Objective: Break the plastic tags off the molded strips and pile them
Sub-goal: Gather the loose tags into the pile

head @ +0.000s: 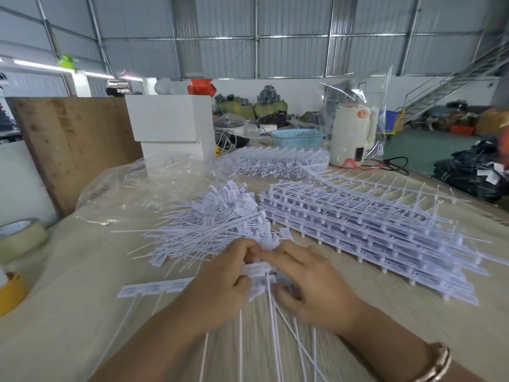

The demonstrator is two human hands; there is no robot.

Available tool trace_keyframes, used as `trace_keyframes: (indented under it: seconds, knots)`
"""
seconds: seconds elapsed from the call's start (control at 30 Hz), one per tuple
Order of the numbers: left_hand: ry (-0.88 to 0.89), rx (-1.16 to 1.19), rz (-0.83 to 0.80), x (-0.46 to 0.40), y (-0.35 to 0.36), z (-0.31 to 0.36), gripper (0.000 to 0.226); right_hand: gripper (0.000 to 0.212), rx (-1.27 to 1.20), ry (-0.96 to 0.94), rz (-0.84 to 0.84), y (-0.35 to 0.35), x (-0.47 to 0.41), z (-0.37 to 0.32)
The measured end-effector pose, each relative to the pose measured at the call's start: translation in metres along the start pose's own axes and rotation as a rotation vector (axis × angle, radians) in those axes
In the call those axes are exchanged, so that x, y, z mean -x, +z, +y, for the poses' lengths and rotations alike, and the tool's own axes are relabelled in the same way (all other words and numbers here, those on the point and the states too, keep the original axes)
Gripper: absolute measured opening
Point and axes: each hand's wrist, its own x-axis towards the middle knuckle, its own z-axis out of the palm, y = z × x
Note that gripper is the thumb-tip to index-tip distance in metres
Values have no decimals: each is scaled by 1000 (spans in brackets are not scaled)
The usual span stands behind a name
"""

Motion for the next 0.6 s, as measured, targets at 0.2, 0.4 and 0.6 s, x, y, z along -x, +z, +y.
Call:
trace_keyframes:
  seconds: [0.2,0.4,0.6]
  knots:
    - [-5,79,-42,0,0,4,28,24,164,-145,235,1,-3,4]
    - [-31,-75,-81,1,-12,-3,29,25,190,-161,238,3,-2,4]
    - [-3,-73,-111,-2,-14,-5,28,25,207,-178,302,4,-3,6]
